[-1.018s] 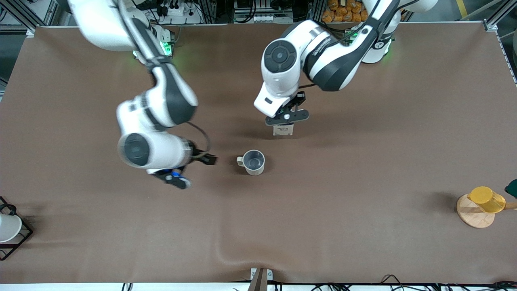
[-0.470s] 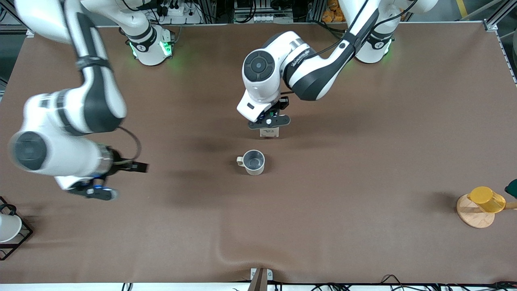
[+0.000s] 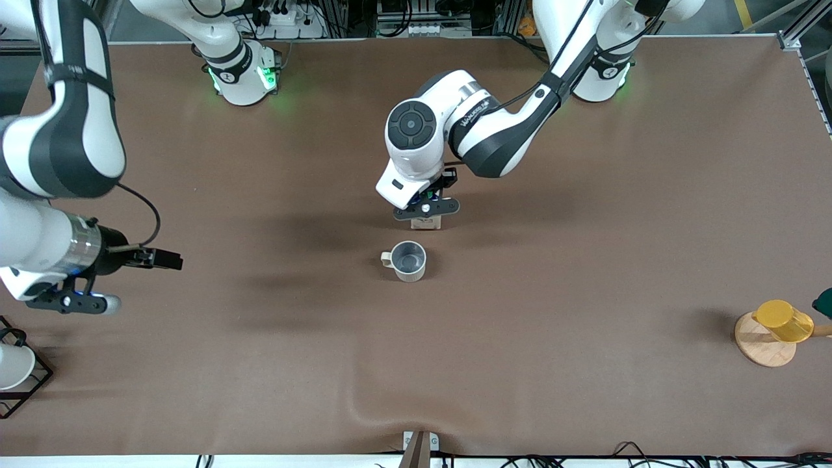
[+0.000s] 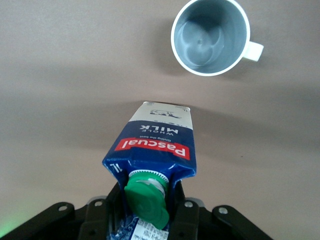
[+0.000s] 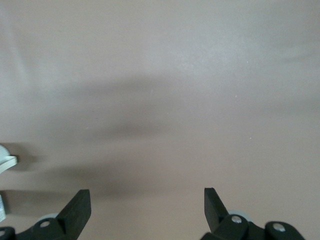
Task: Place milk next to cup
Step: 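Withdraw the right gripper while the left gripper holds the carton beside the mug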
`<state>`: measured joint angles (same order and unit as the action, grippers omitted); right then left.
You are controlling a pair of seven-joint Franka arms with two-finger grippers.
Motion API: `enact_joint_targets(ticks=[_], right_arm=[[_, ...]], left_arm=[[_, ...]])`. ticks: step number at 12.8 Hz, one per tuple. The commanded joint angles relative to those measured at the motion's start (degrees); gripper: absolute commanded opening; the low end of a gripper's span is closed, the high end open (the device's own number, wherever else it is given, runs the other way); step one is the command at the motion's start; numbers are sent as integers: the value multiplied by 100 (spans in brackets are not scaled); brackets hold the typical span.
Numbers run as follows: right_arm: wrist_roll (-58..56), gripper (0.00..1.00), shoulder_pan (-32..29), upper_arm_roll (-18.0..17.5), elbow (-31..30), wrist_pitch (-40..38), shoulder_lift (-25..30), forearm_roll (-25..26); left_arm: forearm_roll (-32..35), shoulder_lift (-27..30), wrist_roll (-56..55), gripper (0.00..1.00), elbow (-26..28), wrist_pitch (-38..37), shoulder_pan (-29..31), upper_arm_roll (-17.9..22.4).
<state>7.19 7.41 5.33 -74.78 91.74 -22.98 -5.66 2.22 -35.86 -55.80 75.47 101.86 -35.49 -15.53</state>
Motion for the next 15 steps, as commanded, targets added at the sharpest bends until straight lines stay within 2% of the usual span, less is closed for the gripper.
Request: enact_joint_targets(ticks=[1, 2, 6, 8, 9, 10, 11, 12, 13, 14, 15], right_arm=[[-60, 100, -116, -49, -439, -156, 706, 135], [-191, 100, -326, -58, -702, -61, 873, 117], [-1157, 100, -783, -58, -950, -130, 1023, 74], [-1256, 100, -776, -67, -1432, 18, 1321, 65], [-1203, 100, -733, -84, -1852, 350, 1601, 65], [-1203, 100, -723, -84, -2117, 693, 1761, 65], [-1133, 100, -715, -84, -2120, 844, 1780, 82], [-1133, 100, -723, -84, -1798, 845, 1693, 108], [-1089, 100, -749, -84, -1255, 741, 1439, 100], [-1080, 100, -732, -84, -945, 566, 1306, 161], [-1132, 100, -767, -84, -794, 503, 1262, 153]], left_arm=[[121, -132, 69, 40, -190, 114, -98, 68], [112, -141, 104, 40, -190, 158, -98, 68], [121, -272, 131, 40, -199, 404, -142, 77], [130, -282, 184, 40, -199, 413, -134, 85], [130, -290, 193, 41, -199, 413, -142, 138], [138, -290, 193, 47, -190, 413, -177, 147], [139, -290, 193, 51, -173, 413, -178, 156], [139, -290, 184, 60, -164, 413, -178, 156], [147, -299, 175, 87, -164, 413, -178, 156], [147, -290, 175, 100, -164, 404, -178, 164], [173, -264, 175, 100, -164, 387, -186, 182]])
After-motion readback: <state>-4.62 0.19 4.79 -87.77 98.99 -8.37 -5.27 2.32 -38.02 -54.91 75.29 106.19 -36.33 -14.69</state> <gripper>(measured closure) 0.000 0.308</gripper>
